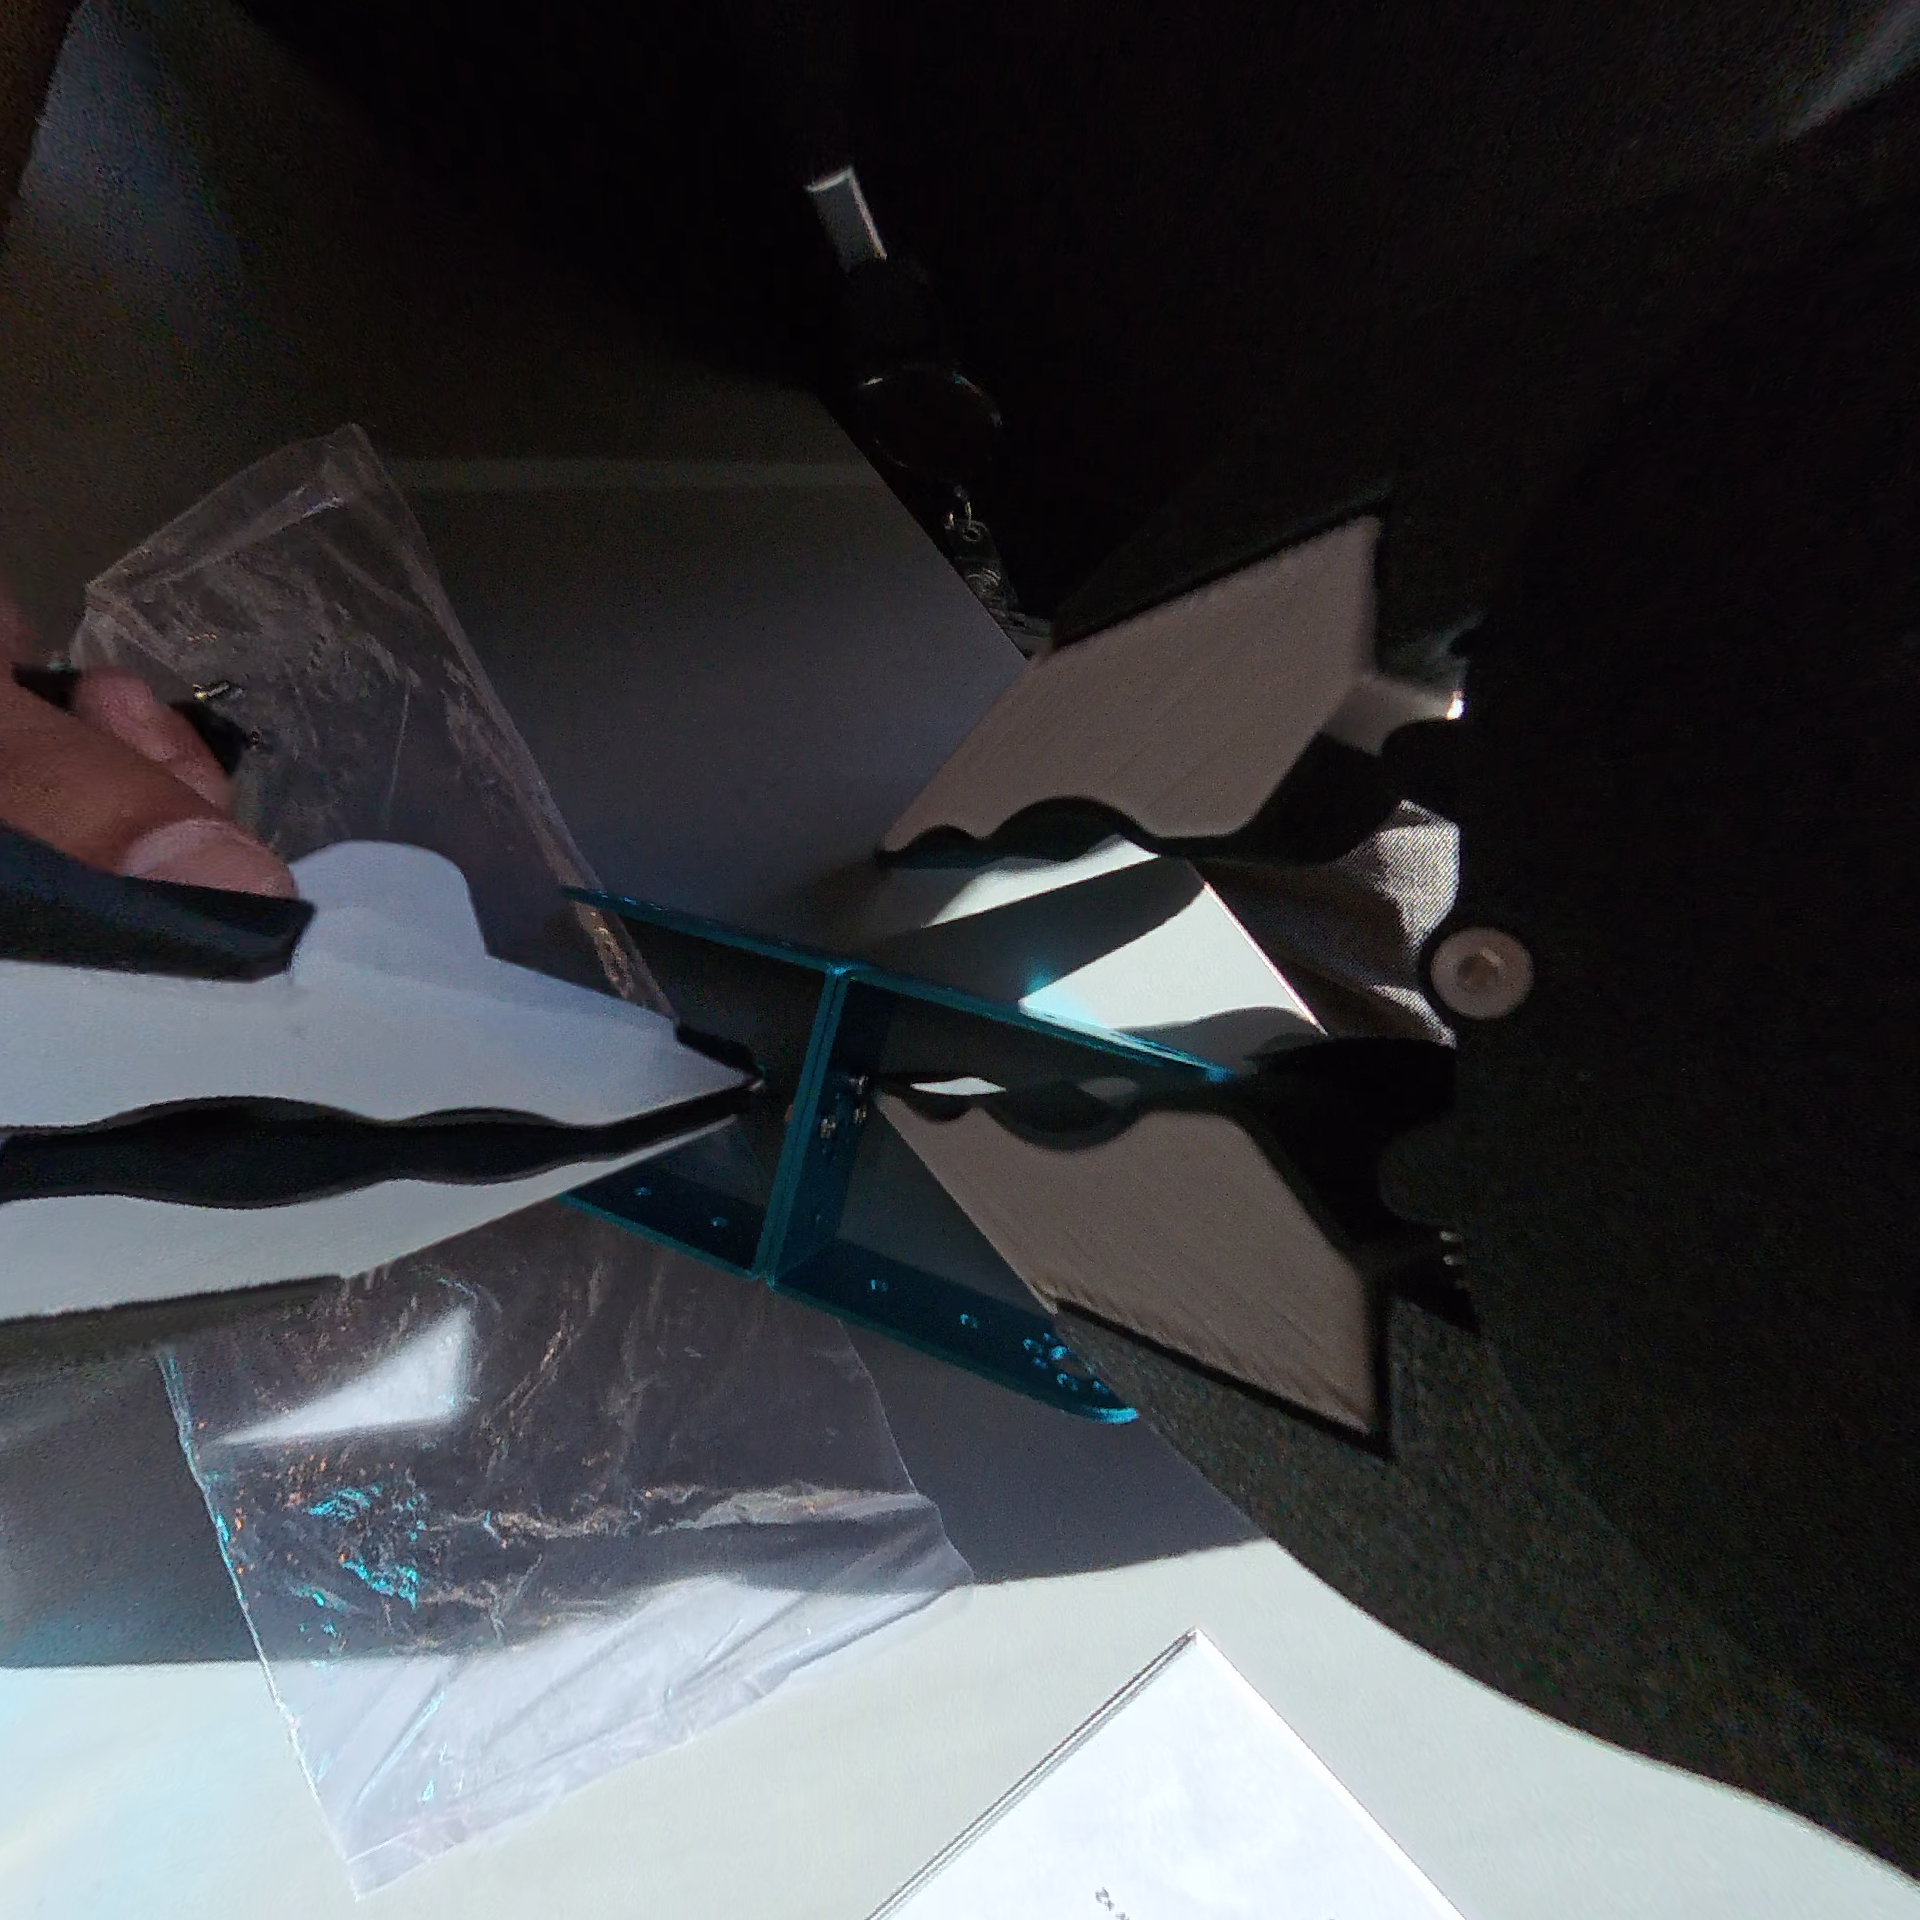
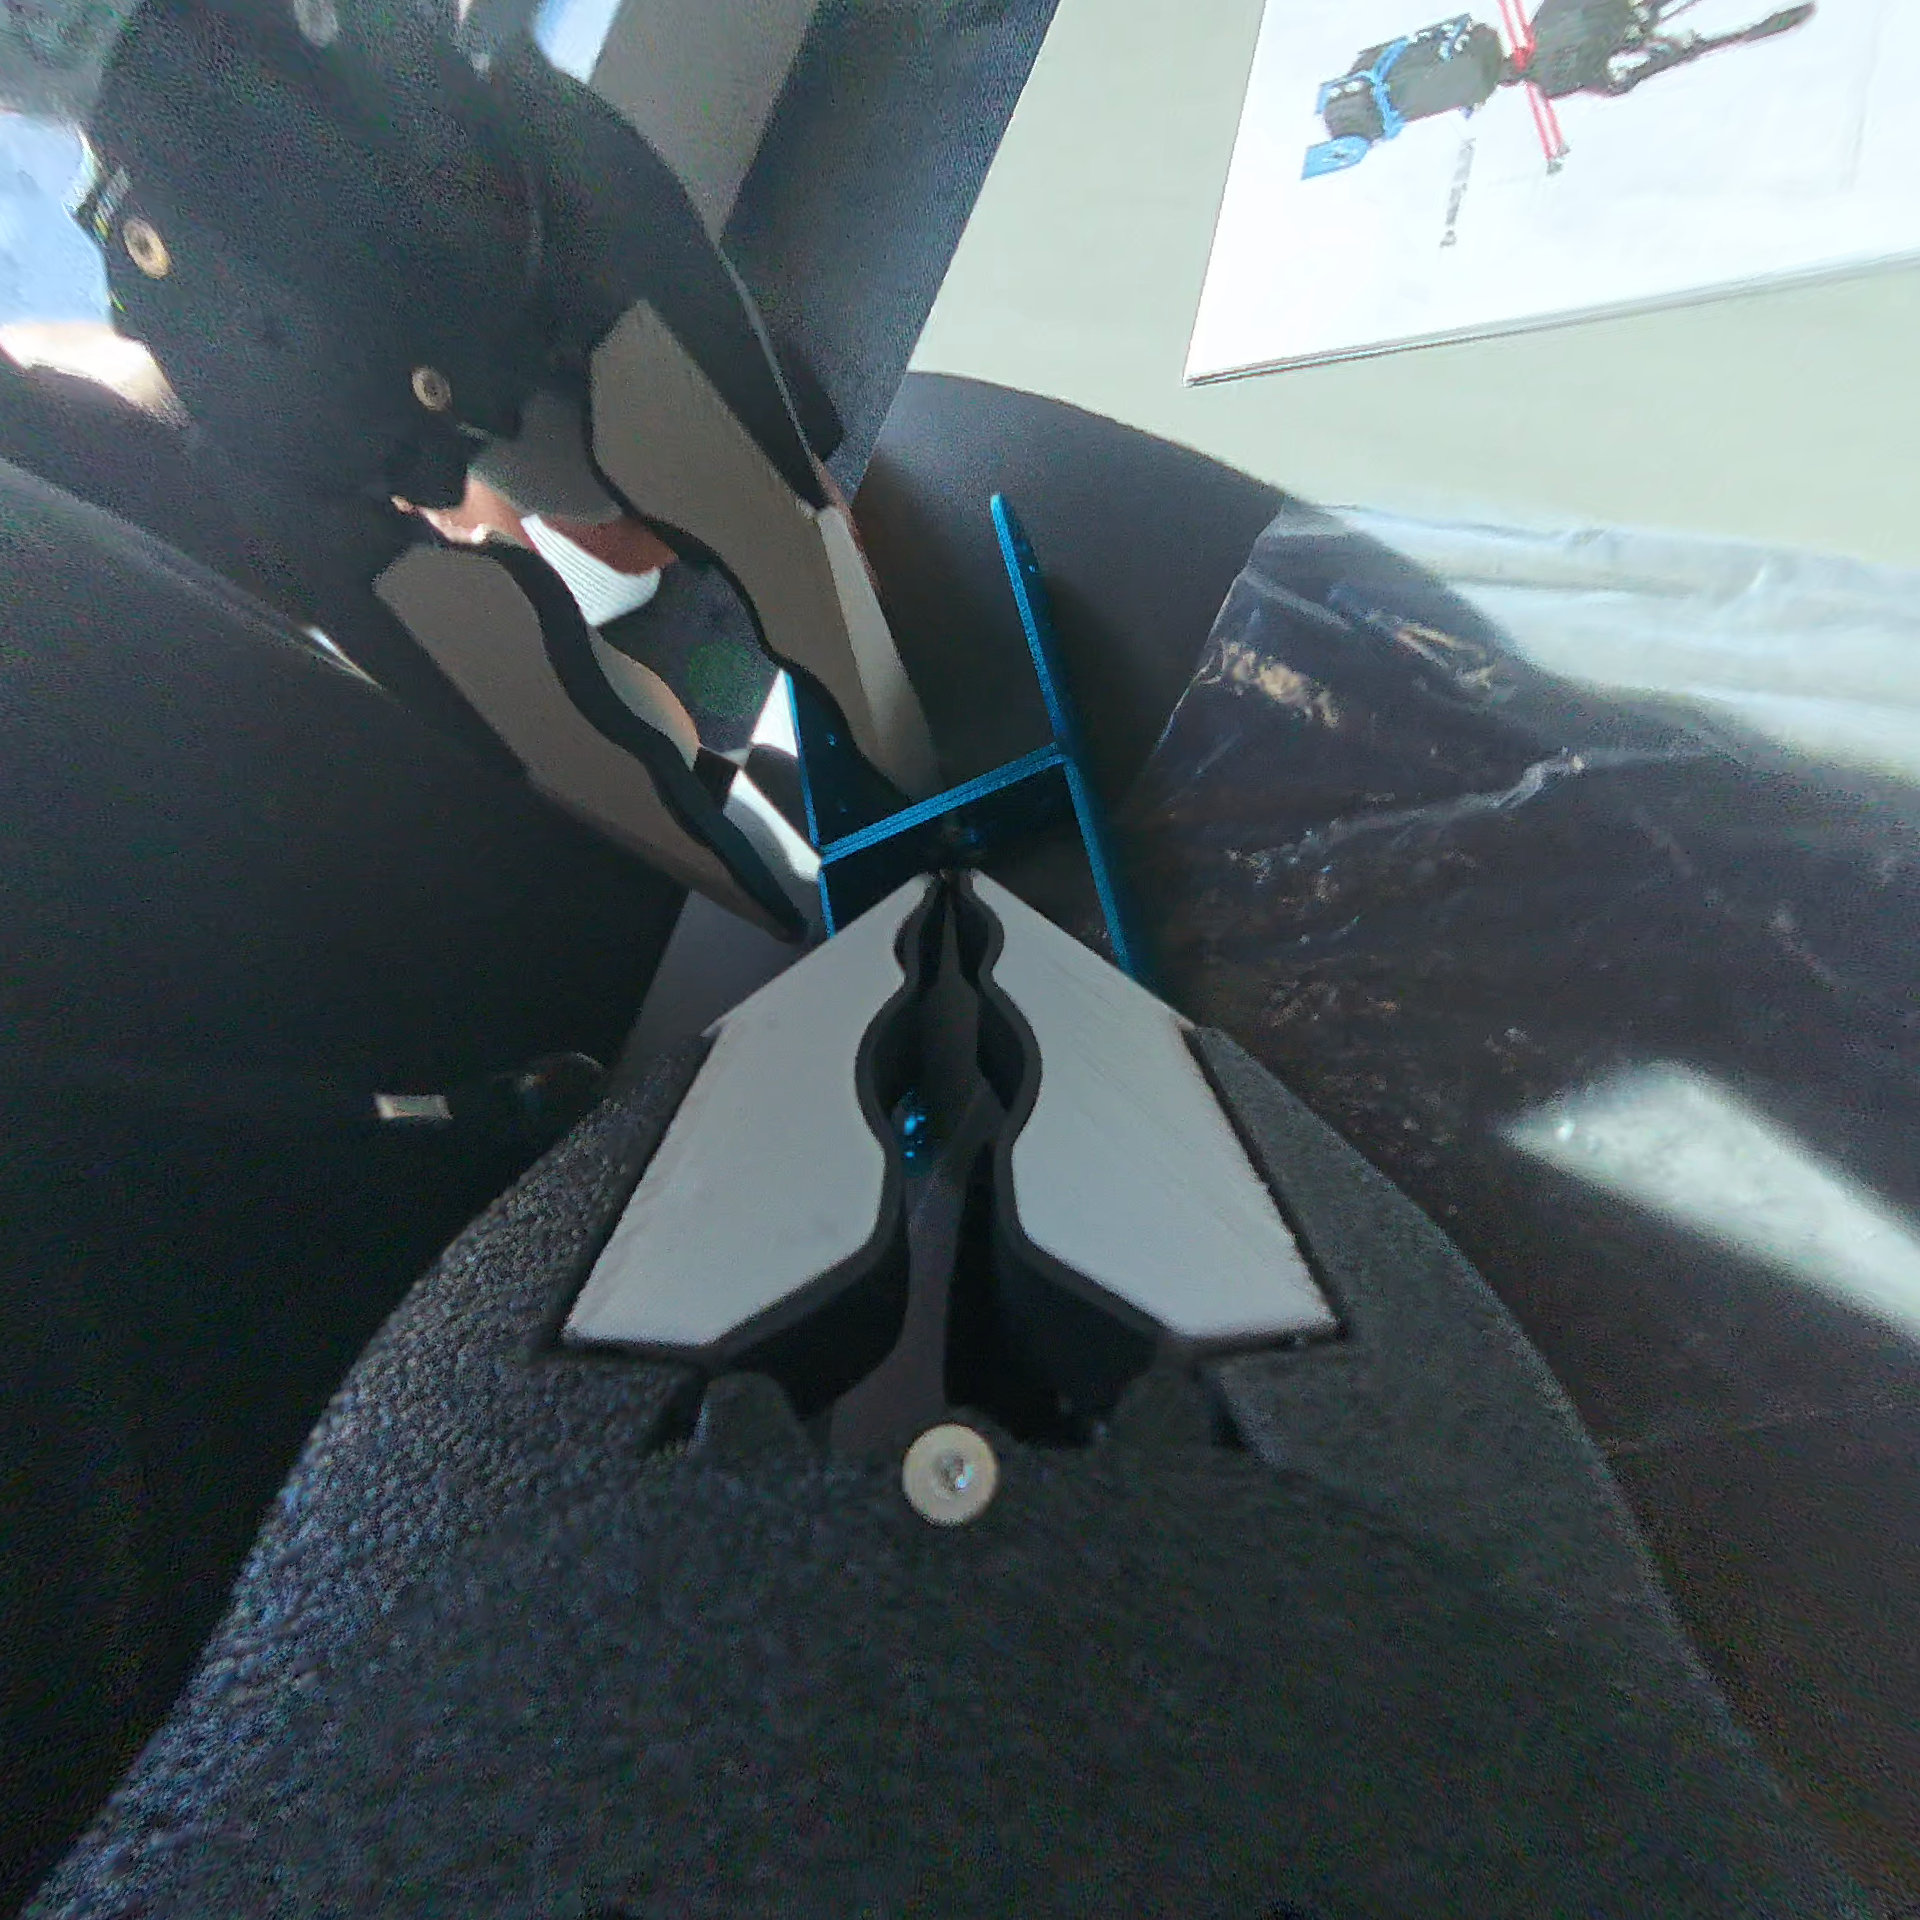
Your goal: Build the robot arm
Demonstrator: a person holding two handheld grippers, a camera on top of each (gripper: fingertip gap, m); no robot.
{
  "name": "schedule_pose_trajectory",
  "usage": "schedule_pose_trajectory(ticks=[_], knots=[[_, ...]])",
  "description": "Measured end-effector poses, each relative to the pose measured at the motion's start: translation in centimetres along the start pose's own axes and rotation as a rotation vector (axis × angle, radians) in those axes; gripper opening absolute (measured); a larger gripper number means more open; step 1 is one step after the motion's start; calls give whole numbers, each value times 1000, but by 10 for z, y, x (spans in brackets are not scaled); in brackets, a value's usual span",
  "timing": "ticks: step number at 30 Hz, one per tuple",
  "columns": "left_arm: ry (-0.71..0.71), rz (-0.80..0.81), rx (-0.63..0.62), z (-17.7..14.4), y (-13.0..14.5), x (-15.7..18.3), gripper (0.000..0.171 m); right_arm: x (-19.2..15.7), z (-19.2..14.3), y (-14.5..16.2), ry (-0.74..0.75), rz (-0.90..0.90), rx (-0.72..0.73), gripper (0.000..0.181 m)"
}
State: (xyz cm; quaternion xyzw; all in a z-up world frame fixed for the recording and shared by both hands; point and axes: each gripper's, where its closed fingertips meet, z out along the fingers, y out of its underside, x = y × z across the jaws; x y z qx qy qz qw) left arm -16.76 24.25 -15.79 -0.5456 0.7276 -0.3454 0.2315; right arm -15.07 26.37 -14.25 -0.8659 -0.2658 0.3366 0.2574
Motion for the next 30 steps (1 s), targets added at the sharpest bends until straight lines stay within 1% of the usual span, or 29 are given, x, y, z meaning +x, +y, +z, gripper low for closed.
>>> schedule_pose_trajectory(ticks=[2,4,7,11,14,18,20,25,27,28,30], knots=[[-1,5,8,-1,-2,0,39,-9,-5,-6,-81,127,72,0],[5,9,15,0,-3,1,39,-4,-9,-5,-88,229,107,0],[3,21,15,1,-4,1,39,10,-13,5,6,246,103,0],[13,13,23,2,-4,2,39,13,-15,13,76,295,97,0],[18,9,38,3,-6,3,39,8,-9,11,74,372,105,0],[16,17,50,6,-7,4,39,3,-1,12,79,406,65,0],[11,23,53,7,-8,5,39,0,1,10,63,406,62,0],[-16,27,45,8,-6,2,39,4,-5,11,93,380,44,0],[-20,20,49,6,-5,2,39,2,-12,9,85,318,42,0],[-20,13,50,6,-4,2,38,6,-17,10,110,271,25,0],[-17,3,48,4,-2,3,26,15,-28,13,185,118,-16,0]])
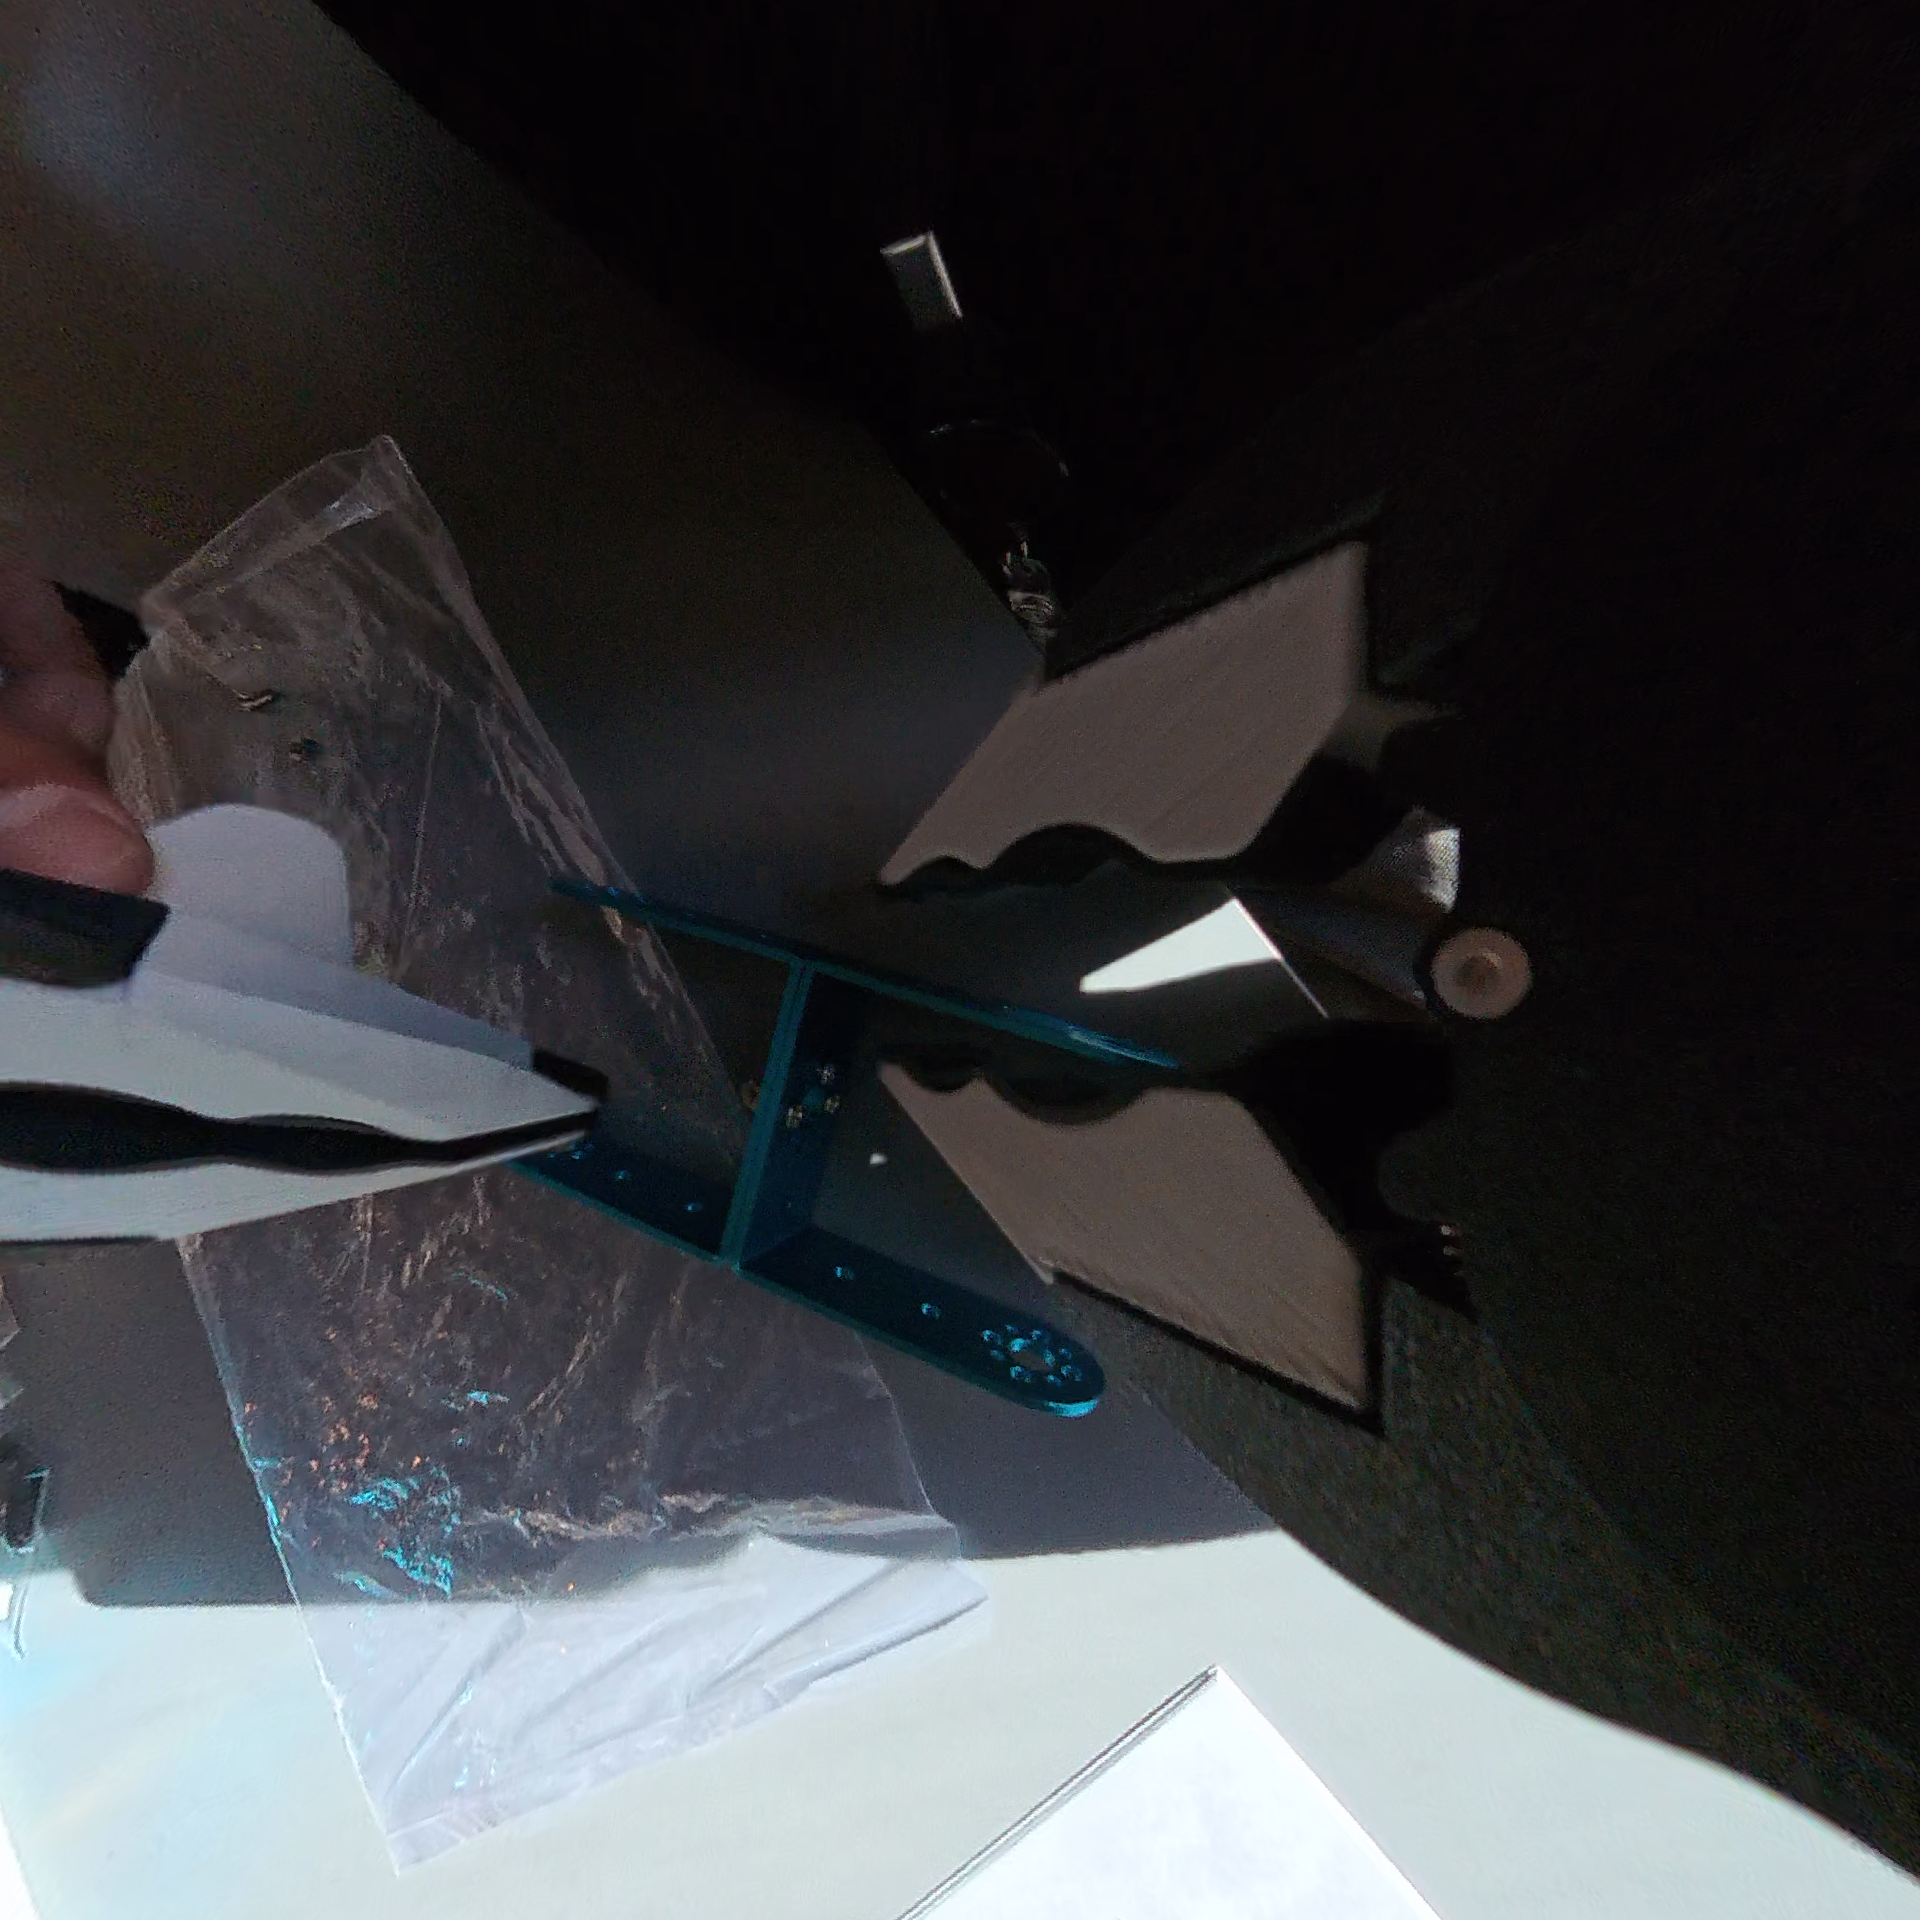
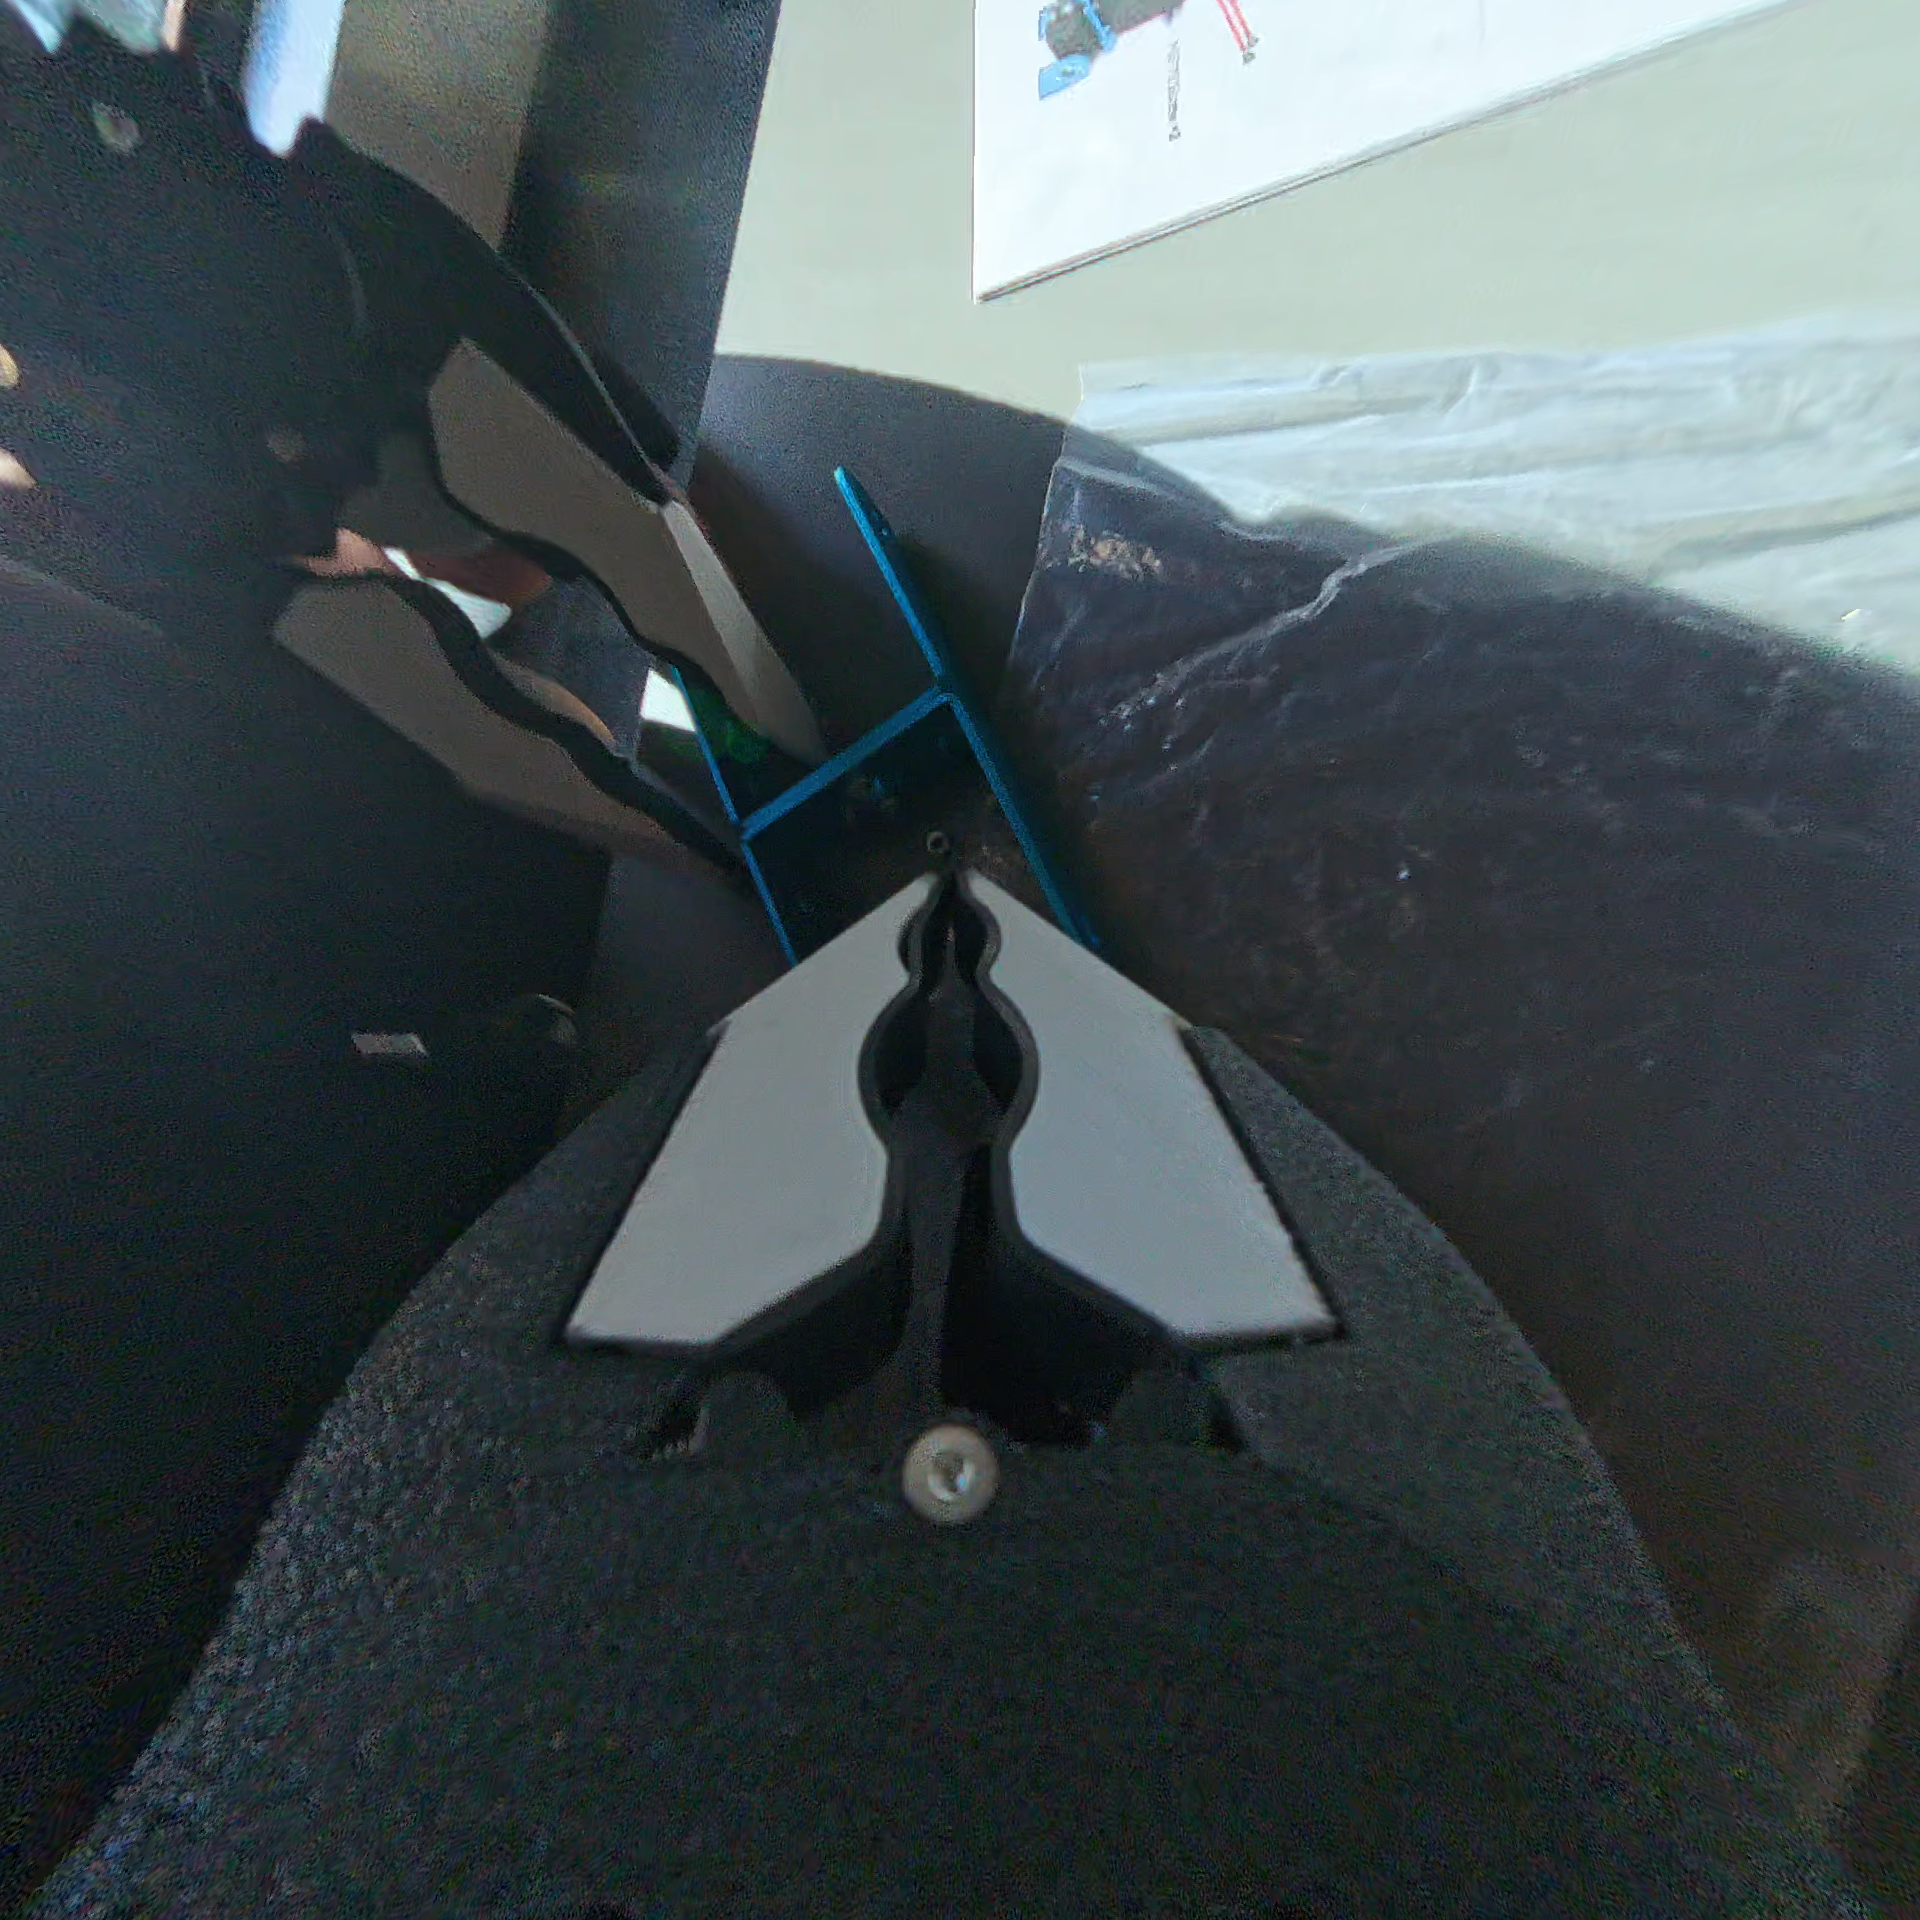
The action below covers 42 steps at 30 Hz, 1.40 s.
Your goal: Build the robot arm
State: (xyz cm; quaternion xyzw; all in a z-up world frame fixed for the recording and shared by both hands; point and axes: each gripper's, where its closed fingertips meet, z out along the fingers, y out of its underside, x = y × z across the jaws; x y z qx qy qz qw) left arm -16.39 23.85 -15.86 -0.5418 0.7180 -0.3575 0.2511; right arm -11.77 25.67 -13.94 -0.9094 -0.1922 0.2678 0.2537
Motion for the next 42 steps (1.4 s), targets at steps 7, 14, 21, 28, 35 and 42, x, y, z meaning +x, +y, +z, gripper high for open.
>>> schedule_pose_trajectory(ticks=[7,14,21,28,35,42], knots=[[-17,-48,18,-14,7,-2,8,-13,15,0,64,-247,-36,7],[-56,-53,8,-22,15,-7,9,-3,27,3,196,-364,-111,9],[-71,-58,9,-27,20,-11,9,-1,26,4,195,-398,-148,11],[-101,-77,14,-34,25,-16,9,-4,33,-1,145,-371,-147,11],[-107,-59,10,-33,23,-16,13,-6,35,-1,154,-413,-156,12],[-62,-42,2,-23,13,-10,30,-10,36,0,140,-430,-141,5]])
